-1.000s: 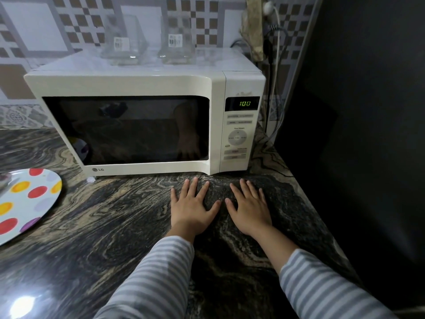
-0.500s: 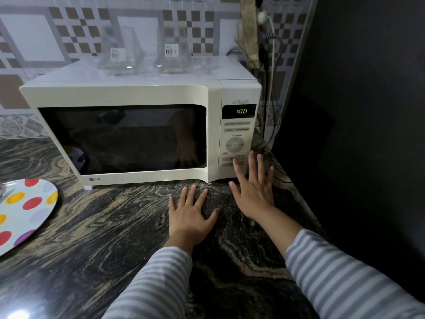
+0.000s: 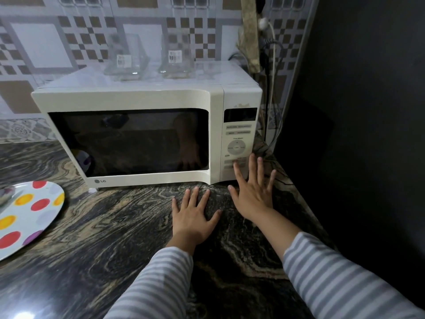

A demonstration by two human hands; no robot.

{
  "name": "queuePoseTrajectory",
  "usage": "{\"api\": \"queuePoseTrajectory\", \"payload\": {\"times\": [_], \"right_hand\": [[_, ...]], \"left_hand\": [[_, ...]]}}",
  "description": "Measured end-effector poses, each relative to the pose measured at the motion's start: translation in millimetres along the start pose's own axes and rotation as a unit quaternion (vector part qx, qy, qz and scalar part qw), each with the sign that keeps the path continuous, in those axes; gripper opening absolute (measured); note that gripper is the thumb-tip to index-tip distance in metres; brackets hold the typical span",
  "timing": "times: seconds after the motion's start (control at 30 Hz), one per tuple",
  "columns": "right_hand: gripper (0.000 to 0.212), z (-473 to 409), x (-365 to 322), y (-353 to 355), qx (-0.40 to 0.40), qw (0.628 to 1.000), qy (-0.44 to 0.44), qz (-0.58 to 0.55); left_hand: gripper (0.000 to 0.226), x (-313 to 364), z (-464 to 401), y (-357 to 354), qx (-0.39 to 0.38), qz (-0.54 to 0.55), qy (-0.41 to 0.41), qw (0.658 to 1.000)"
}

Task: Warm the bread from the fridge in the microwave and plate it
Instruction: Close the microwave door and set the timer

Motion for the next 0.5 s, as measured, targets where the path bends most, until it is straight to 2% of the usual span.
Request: {"api": "queuePoseTrajectory", "payload": {"times": [0.1,0.2,0.37,0.5], "right_hand": [[0.073,4.1,1.0,9.8,-0.005,1.0,0.025,-0.007],[0.076,-1.0,3.9,36.8,0.021,0.999,0.047,-0.011],[0.076,-20.7,0.4,95.5,0.071,0.994,0.082,-0.007],[0.078,-39.4,-8.3,140.4,0.132,0.986,0.105,-0.01]], "left_hand": [[0.077,1.6,1.3,13.4,0.019,0.044,-0.01,0.999],[0.08,7.4,-1.5,46.8,0.089,0.075,-0.044,0.992],[0.085,22.9,-15.7,119.6,0.21,0.216,-0.115,0.947],[0.086,38.2,-24.0,164.1,0.265,0.252,-0.16,0.917]]}}
Point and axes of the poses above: each hand's wrist, its own z-axis away from the middle knuckle, its own y-axis out of the back of the hand, x = y × z, the point moved 10 cm from there along -z, towards the middle knuckle, and after that the axes turned 3 degrees about x, right-handed, at the moved point
